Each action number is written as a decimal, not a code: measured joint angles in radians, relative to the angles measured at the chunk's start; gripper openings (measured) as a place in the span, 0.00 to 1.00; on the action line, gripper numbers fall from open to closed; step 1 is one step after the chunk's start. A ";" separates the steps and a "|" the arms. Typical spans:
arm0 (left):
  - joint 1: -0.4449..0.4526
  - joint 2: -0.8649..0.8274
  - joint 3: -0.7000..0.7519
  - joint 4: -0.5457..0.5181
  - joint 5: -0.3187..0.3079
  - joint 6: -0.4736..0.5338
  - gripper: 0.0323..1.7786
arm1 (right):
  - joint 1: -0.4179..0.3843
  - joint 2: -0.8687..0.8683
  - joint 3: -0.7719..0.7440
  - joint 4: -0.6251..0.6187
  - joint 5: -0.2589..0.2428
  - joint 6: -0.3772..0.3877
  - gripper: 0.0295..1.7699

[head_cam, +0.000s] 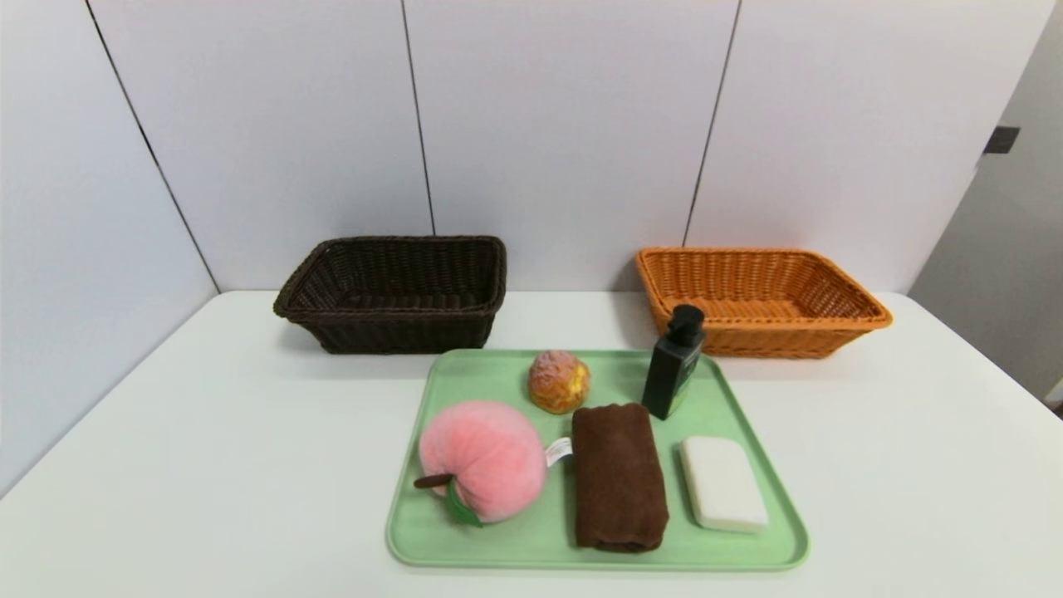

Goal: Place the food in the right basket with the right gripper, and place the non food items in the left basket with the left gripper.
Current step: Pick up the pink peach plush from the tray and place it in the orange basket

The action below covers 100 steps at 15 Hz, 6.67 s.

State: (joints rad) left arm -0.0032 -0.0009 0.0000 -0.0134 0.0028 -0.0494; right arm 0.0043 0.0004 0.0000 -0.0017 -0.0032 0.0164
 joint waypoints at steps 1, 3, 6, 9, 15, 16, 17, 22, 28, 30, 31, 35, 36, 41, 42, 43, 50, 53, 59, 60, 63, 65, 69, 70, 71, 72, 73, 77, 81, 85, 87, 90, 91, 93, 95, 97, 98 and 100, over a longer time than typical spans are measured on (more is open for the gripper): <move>0.000 0.000 0.000 0.000 0.001 -0.001 0.95 | 0.000 0.000 0.000 -0.002 0.000 -0.002 0.97; 0.000 0.000 0.000 0.000 0.001 0.001 0.95 | 0.000 0.000 0.000 0.004 0.000 -0.004 0.97; 0.000 0.005 -0.059 0.021 -0.003 0.027 0.95 | 0.000 0.001 -0.022 0.013 0.018 -0.042 0.97; 0.000 0.105 -0.289 0.145 -0.004 0.029 0.95 | 0.003 0.077 -0.219 0.119 0.088 -0.012 0.97; 0.000 0.586 -0.960 0.444 0.003 -0.158 0.95 | 0.022 0.639 -0.961 0.475 0.219 0.189 0.97; 0.000 0.659 -1.040 0.509 0.003 -0.175 0.95 | 0.034 0.742 -1.078 0.527 0.234 0.209 0.97; 0.000 0.724 -1.099 0.566 0.004 -0.186 0.95 | 0.057 0.845 -1.195 0.583 0.245 0.226 0.97; -0.124 0.944 -1.191 0.622 -0.061 -0.116 0.95 | 0.199 1.184 -1.439 0.756 0.100 0.287 0.97; -0.329 1.081 -1.137 0.622 -0.067 -0.200 0.95 | 0.430 1.434 -1.603 0.812 0.029 0.583 0.97; -0.333 1.059 -1.115 0.626 -0.050 -0.222 0.95 | 0.528 1.527 -1.735 0.886 0.028 0.715 0.97; -0.334 1.042 -1.099 0.627 -0.043 -0.224 0.95 | 0.572 1.579 -1.808 0.935 0.031 0.773 0.97; -0.334 0.948 -1.046 0.629 0.024 -0.225 0.95 | 0.747 1.738 -1.940 1.034 0.054 0.876 0.97; -0.334 0.928 -1.042 0.629 0.033 -0.226 0.95 | 0.789 1.765 -1.947 1.033 0.055 0.879 0.97; -0.333 0.861 -1.031 0.629 0.037 -0.227 0.95 | 0.911 1.875 -1.953 0.973 0.033 0.879 0.97; -0.333 0.853 -1.026 0.628 0.036 -0.227 0.95 | 0.923 1.891 -1.953 0.966 0.023 0.878 0.97; -0.333 0.846 -1.017 0.628 0.036 -0.227 0.95 | 0.939 1.910 -1.953 0.952 0.004 0.877 0.97; -0.333 0.820 -1.001 0.627 0.033 -0.226 0.95 | 0.993 2.043 -1.952 0.839 -0.118 0.833 0.97; -0.333 0.819 -1.002 0.627 0.032 -0.225 0.95 | 0.993 2.079 -1.952 0.833 -0.150 0.815 0.97; -0.333 0.815 -0.999 0.629 0.029 -0.225 0.95 | 0.993 2.142 -1.953 0.755 -0.155 0.781 0.97; -0.333 0.815 -0.999 0.628 0.029 -0.225 0.95 | 0.993 2.149 -1.953 0.754 -0.155 0.780 0.97; -0.333 0.807 -0.991 0.630 0.027 -0.223 0.95 | 0.994 2.176 -1.953 0.754 -0.160 0.781 0.97; -0.333 0.800 -0.990 0.645 0.027 -0.223 0.95 | 0.994 2.195 -1.953 0.754 -0.177 0.781 0.97; -0.333 0.785 -0.988 0.665 0.026 -0.222 0.95 | 0.994 2.229 -1.953 0.752 -0.186 0.780 0.97; -0.333 0.783 -0.988 0.665 0.026 -0.221 0.95 | 0.994 2.236 -1.953 0.752 -0.186 0.781 0.97; -0.333 0.780 -0.988 0.666 0.026 -0.221 0.95 | 0.994 2.242 -1.953 0.752 -0.186 0.781 0.97; -0.334 0.778 -0.988 0.674 0.024 -0.221 0.95 | 0.993 2.246 -1.953 0.752 -0.186 0.782 0.97; -0.334 0.775 -0.988 0.683 0.024 -0.222 0.95 | 0.993 2.249 -1.953 0.753 -0.186 0.783 0.97; -0.334 0.759 -0.967 0.686 0.022 -0.221 0.95 | 0.990 2.256 -1.953 0.753 -0.185 0.789 0.97; -0.334 0.745 -0.954 0.692 0.023 -0.220 0.95 | 0.988 2.258 -1.953 0.754 -0.185 0.792 0.74; -0.334 0.736 -0.945 0.693 0.023 -0.220 0.95 | 0.987 2.254 -1.947 0.755 -0.183 0.794 0.52; -0.334 0.733 -0.940 0.693 0.023 -0.220 0.95 | 0.987 2.243 -1.946 0.758 -0.177 0.794 0.45; -0.334 0.727 -0.937 0.707 0.023 -0.220 0.95 | 0.993 2.207 -1.946 0.758 -0.164 0.800 0.44; -0.334 0.725 -0.936 0.711 0.023 -0.220 0.95 | 0.994 2.189 -1.946 0.757 -0.154 0.801 0.44; -0.334 0.724 -0.936 0.711 0.023 -0.220 0.95 | 0.994 2.139 -1.946 0.754 -0.128 0.802 0.44; -0.334 0.723 -0.931 0.712 0.023 -0.220 0.95 | 0.985 2.074 -1.946 0.746 -0.079 0.802 0.44; -0.334 0.723 -0.924 0.711 0.022 -0.220 0.95 | 0.949 2.004 -1.946 0.692 -0.003 0.801 0.44; -0.334 0.723 -0.923 0.712 0.021 -0.220 0.95 | 0.920 1.970 -1.946 0.639 0.033 0.799 0.44; -0.334 0.723 -0.923 0.712 0.021 -0.220 0.95 | 0.848 1.907 -1.947 0.530 0.091 0.784 0.42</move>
State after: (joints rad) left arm -0.3372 0.7221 -0.9226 0.6989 0.0238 -0.2694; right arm 0.8519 1.9070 -1.9472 0.5287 0.0879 0.8004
